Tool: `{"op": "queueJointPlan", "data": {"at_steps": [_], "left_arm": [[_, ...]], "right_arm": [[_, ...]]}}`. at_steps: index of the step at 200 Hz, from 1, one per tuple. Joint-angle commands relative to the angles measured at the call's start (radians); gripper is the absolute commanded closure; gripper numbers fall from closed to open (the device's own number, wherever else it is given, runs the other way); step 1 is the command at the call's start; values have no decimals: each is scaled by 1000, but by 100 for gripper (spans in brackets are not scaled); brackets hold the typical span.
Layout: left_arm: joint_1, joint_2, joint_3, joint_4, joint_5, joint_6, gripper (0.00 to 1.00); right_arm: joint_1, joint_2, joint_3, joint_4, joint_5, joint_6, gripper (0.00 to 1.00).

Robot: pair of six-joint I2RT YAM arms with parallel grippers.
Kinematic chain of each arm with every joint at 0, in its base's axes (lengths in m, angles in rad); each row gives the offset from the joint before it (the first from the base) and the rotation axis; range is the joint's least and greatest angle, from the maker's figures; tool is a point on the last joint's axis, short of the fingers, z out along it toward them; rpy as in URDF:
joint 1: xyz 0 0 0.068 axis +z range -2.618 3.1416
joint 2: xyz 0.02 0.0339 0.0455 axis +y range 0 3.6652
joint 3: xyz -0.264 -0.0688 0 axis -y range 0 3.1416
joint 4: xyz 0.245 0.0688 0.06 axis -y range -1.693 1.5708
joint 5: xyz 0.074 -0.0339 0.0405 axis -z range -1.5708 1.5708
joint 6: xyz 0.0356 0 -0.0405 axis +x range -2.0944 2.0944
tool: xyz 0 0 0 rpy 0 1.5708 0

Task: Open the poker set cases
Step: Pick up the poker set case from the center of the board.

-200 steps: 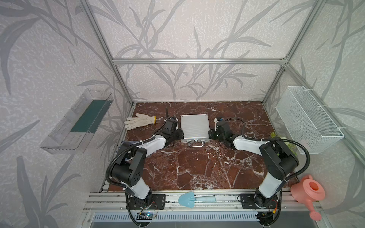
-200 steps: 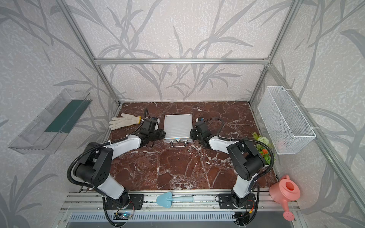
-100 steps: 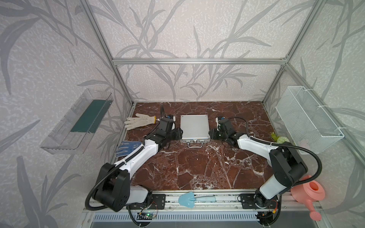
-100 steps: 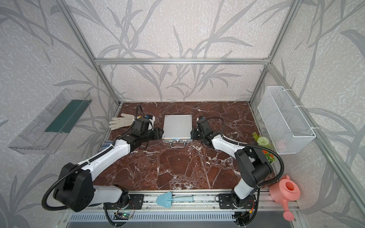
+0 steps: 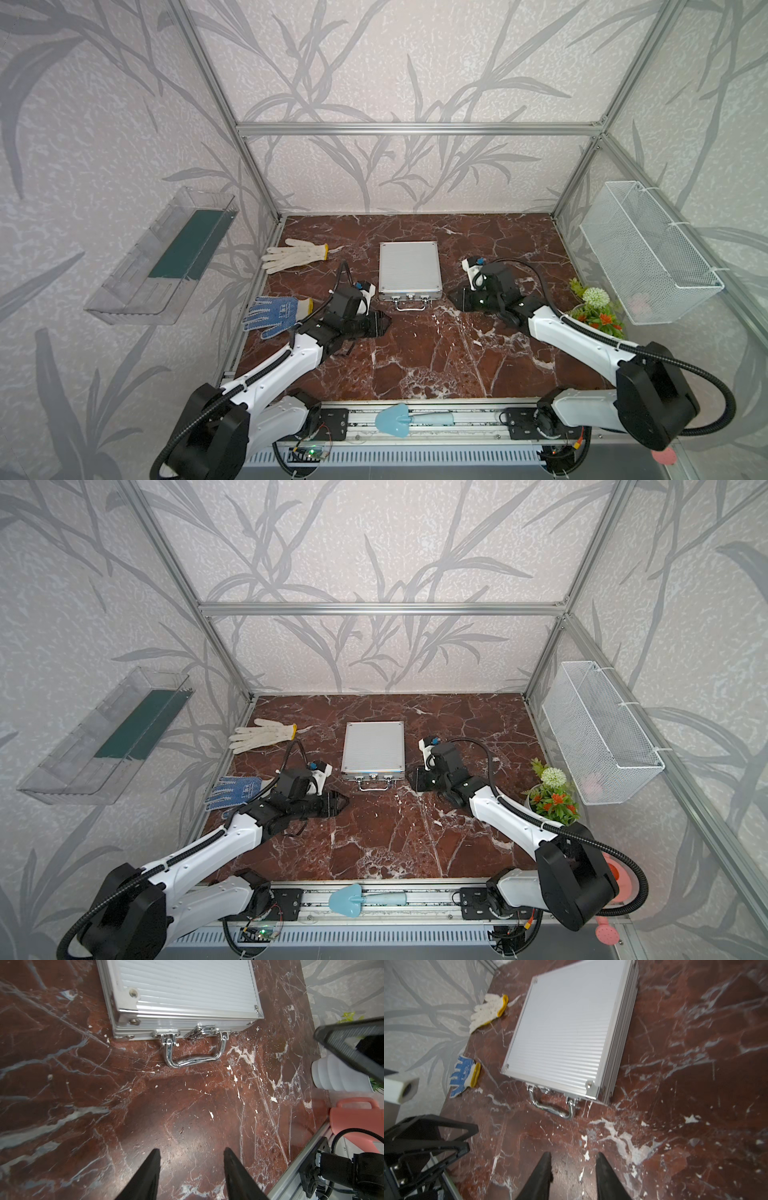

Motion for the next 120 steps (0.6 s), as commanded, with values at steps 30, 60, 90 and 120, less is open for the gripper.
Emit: {"op": "queueJointPlan", "data": {"at_steps": [30,60,90,120], "left_arm": [[-1,217,16,235,54,75,54],[-1,298,11,314,44,122,54],[12,360,-4,429,60,146,54],[62,447,0,540,128,138,53]], "right_arm": [[5,-14,-57,108,-99,9,66],[4,-6,-64,134,-115,11,66],[5,-5,-65,142,-120,4,66],[5,-2,-63,148,-126,8,66]]}}
